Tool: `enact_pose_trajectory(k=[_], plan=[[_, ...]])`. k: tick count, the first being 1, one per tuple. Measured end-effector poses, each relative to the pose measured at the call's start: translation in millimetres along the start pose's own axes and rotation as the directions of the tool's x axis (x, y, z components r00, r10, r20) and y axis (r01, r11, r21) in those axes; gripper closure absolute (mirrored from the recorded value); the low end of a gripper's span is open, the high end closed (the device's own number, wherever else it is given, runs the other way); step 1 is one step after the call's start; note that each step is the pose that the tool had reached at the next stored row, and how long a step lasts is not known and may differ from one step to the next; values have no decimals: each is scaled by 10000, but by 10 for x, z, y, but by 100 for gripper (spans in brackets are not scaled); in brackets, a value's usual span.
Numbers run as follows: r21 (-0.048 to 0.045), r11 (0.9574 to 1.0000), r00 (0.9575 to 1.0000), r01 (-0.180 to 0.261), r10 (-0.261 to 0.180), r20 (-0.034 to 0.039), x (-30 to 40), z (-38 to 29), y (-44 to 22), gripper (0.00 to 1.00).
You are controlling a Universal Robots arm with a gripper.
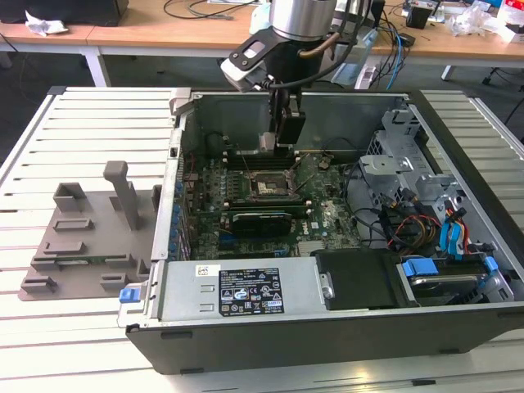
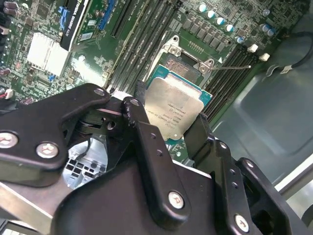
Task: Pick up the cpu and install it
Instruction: 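Place the cpu into insertion slot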
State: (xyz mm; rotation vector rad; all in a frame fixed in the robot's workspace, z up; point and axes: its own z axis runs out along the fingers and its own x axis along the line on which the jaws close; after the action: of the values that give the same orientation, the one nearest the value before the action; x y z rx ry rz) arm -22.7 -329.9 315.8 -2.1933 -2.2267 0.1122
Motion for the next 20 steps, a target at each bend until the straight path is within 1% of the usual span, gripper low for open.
enact_pose_trajectory(k=[4, 9, 12, 20], plan=[[11, 9997, 9997, -261, 261, -14, 0, 2, 0, 45], [25, 9983, 9983, -587, 587, -33, 0, 6, 0, 45], [35, 9966, 9966, -822, 822, -46, 0, 8, 0, 45], [51, 9931, 9931, -1170, 1170, -66, 1, 12, 1, 45]])
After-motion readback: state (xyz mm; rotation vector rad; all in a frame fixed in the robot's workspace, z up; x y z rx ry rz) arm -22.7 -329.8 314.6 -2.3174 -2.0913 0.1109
